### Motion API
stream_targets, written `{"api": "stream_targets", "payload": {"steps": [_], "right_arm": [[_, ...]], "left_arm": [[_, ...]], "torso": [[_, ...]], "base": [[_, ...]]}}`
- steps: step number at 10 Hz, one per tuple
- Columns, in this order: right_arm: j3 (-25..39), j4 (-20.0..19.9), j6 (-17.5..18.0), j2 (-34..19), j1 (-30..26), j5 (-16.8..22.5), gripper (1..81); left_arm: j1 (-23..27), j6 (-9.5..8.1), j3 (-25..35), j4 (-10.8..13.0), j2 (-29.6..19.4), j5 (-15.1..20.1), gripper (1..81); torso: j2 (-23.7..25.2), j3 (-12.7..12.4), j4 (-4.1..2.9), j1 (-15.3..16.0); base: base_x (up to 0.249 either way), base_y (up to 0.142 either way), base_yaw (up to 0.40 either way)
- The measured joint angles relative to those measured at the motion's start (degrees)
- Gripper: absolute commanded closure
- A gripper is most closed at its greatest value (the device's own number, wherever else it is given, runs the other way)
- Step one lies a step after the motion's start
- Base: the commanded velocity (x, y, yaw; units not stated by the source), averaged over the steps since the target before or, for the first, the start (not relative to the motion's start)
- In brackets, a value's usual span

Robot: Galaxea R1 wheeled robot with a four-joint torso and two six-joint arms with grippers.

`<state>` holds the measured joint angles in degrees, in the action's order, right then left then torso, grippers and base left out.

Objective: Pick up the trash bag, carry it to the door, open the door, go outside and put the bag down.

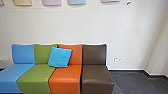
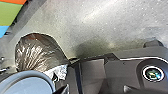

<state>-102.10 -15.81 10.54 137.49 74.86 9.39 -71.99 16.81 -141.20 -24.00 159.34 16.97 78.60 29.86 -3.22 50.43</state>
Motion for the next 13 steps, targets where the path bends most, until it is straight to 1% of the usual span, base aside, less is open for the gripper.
{"api": "stream_targets", "payload": {"steps": [1,2,3,4,6,8,11,13], "right_arm": [[-1.13,0.44,-0.07,1.1,1.01,-0.38,1.0],[-2.18,0.62,-0.18,2.15,2.18,-0.68,1.0],[-3.22,0.74,-0.22,2.89,3.04,-0.93,1.0],[-4.79,0.9,-0.22,3.67,3.66,-2.11,1.0],[-6.67,1.6,-0.4,5.38,5.46,-3.33,1.0],[-8.41,2.41,-0.41,7.56,6.72,-4.22,1.0],[-13.81,3.13,-0.4,11.39,7.77,-5.28,1.0],[-17.69,3.94,-0.41,14.23,9.16,-5.78,1.0]], "left_arm": [[-1.3,1.05,-0.2,0.02,0.15,-1.34,81.1],[-2.35,1.35,-0.72,0.02,0.55,-2.65,81.1],[-3.1,1.38,-0.77,0.09,1.07,-3.15,81.1],[-3.67,1.43,-0.85,0.52,1.74,-3.57,81.1],[-5.49,1.43,-1.49,1.96,2.73,-5.05,81.1],[-6.92,1.44,-3.19,3.22,4.05,-6.06,81.1],[-8.14,1.44,-6.67,5.22,8.05,-7.24,81.1],[-9.18,1.44,-8.19,6.14,8.94,-7.58,81.1]], "torso": [[-1.99,-1.88,0.0,-1.33],[-4.0,-3.74,0.0,-2.66],[-5.75,-5.37,0.0,-3.84],[-7.06,-5.94,0.0,-4.78],[-10.65,-6.64,0.0,-7.08],[-14.79,-6.69,0.0,-9.79],[-20.96,-6.71,0.0,-13.75],[-25.22,-6.71,0.0,-16.46]], "base": [[0.0,0.0,0.0],[0.0,0.0,0.0],[0.0,0.0,0.0],[0.0,0.0,0.0],[0.0,0.0,0.0],[0.0,0.0,0.0],[0.0,0.0,0.0],[0.0,0.0,0.0]]}}
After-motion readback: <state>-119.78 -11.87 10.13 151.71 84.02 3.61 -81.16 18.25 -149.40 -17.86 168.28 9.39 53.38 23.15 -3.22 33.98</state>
